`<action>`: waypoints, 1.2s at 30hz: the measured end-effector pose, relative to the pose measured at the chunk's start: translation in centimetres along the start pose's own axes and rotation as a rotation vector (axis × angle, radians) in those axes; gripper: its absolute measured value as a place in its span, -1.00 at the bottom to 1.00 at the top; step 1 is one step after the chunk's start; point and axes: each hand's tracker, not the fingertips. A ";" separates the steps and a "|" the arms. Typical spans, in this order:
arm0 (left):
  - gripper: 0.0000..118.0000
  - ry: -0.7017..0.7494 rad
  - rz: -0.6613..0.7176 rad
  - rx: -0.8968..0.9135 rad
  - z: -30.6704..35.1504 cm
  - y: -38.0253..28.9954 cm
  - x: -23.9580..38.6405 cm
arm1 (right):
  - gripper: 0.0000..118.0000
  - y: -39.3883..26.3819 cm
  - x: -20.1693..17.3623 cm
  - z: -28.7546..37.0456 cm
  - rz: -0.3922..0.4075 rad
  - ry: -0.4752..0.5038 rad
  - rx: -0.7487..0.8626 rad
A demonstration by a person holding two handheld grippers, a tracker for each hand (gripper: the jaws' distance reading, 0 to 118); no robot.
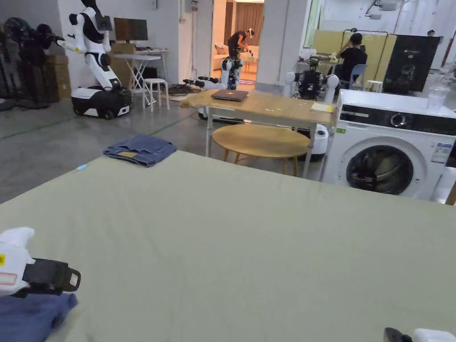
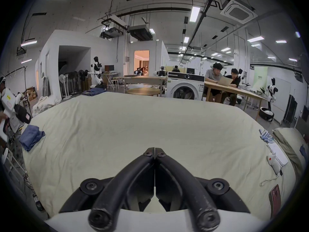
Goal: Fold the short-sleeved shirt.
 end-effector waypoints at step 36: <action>-1.00 0.042 -0.350 0.713 -4.6 -11.1 29.6 | -1.00 0.9 1.6 3.1 -0.073 -0.118 0.206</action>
